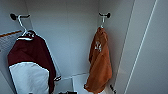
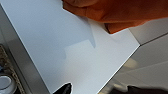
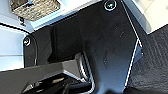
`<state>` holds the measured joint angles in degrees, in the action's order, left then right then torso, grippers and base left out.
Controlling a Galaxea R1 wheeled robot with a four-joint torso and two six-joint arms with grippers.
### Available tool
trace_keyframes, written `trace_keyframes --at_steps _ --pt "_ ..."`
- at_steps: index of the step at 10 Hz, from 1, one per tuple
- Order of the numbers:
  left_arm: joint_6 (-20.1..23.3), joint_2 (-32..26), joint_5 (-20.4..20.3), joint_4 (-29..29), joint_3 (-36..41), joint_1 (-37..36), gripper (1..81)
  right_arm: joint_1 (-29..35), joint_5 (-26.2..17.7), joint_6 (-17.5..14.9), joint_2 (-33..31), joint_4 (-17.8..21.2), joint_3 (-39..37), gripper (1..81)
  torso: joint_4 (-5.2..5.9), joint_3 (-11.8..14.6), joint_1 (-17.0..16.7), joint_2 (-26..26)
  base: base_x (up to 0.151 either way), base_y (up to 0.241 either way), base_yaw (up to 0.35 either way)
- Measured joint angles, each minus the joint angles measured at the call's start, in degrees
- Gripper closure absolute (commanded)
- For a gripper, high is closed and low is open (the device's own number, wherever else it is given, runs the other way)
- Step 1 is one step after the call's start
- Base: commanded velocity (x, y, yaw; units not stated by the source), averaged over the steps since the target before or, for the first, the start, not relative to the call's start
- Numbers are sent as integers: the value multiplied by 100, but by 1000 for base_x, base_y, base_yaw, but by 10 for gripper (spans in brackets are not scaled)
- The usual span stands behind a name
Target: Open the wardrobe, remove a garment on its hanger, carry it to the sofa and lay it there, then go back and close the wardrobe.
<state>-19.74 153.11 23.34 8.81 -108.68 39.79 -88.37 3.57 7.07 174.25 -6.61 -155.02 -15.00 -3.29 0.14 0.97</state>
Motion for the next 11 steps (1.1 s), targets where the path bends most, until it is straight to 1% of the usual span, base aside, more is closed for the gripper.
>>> trace_keyframes --at_steps 3,5,8,10,11 --pt "-528 -17 396 2 229 -972 10 26 -11 0 0 0 0 10 0 -2 2 -2 0 0 0" --pt "-918 -52 590 0 385 -1596 10 30 -2 1 0 0 0 10 0 -4 5 -4 0 0 0" --pt "-1634 -39 728 -6 634 -2628 10 26 -7 4 0 0 0 10 0 -6 7 -6 0 0 0" --pt "-2114 100 796 -33 684 -3272 10 28 -11 4 1 0 0 10 0 -6 9 -6 0 0 0" --pt "-2276 205 829 -96 691 -3569 10 28 -10 4 6 0 0 10 0 -6 9 -6 0 0 0"
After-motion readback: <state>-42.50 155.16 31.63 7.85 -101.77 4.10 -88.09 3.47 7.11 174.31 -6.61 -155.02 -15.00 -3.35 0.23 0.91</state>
